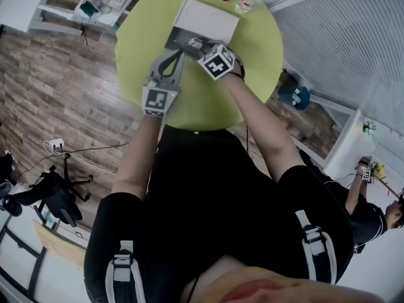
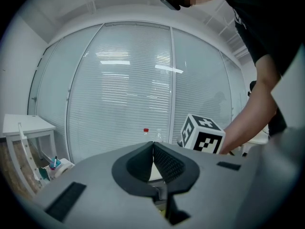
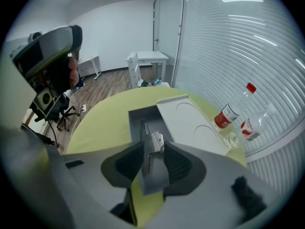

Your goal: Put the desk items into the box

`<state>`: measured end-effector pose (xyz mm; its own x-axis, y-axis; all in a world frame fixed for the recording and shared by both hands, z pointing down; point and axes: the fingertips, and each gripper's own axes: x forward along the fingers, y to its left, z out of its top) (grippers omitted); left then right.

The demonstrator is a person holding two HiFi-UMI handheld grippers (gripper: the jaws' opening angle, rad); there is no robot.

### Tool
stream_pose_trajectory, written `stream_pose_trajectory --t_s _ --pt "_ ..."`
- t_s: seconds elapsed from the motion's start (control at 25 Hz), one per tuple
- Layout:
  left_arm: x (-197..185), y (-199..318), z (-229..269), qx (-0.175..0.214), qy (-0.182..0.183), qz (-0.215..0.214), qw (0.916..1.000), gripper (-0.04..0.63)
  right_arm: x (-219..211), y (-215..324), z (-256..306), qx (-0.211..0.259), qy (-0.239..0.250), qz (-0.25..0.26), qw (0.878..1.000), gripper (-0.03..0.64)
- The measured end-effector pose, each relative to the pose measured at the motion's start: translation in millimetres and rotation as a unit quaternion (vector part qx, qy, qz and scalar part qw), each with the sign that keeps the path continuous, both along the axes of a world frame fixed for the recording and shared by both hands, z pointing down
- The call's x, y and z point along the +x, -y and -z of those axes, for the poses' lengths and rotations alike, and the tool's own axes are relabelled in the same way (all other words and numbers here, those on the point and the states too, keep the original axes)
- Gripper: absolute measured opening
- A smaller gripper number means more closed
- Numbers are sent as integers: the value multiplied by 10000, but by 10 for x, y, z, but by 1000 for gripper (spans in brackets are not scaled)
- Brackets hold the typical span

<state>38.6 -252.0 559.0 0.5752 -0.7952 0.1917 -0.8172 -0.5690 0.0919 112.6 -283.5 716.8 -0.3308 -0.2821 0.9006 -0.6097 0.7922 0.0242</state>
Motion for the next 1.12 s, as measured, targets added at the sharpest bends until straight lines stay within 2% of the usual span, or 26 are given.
stream_pose_trajectory --t_s 0.12,0.24,0.44,0.64,0.8,1.12 --pt "26 -74 19 -113 66 45 9999 14 19 -78 216 107 209 -58 9997 132" --pt "54 -141 67 -189 50 57 9998 14 24 -133 514 438 579 -131 9973 130" --pt "138 -345 275 -173 -26 -165 9997 14 -15 -355 1160 1048 1336 -62 9855 126" --pt "176 -524 565 -83 -40 -321 9994 14 -13 -593 1908 1770 2233 84 9585 106" --pt "251 -638 856 36 -158 -414 9990 14 52 -822 2380 2112 2827 164 9355 75" --pt "509 -971 1414 413 -232 -786 9958 14 204 -1159 2945 2534 3533 172 9004 24"
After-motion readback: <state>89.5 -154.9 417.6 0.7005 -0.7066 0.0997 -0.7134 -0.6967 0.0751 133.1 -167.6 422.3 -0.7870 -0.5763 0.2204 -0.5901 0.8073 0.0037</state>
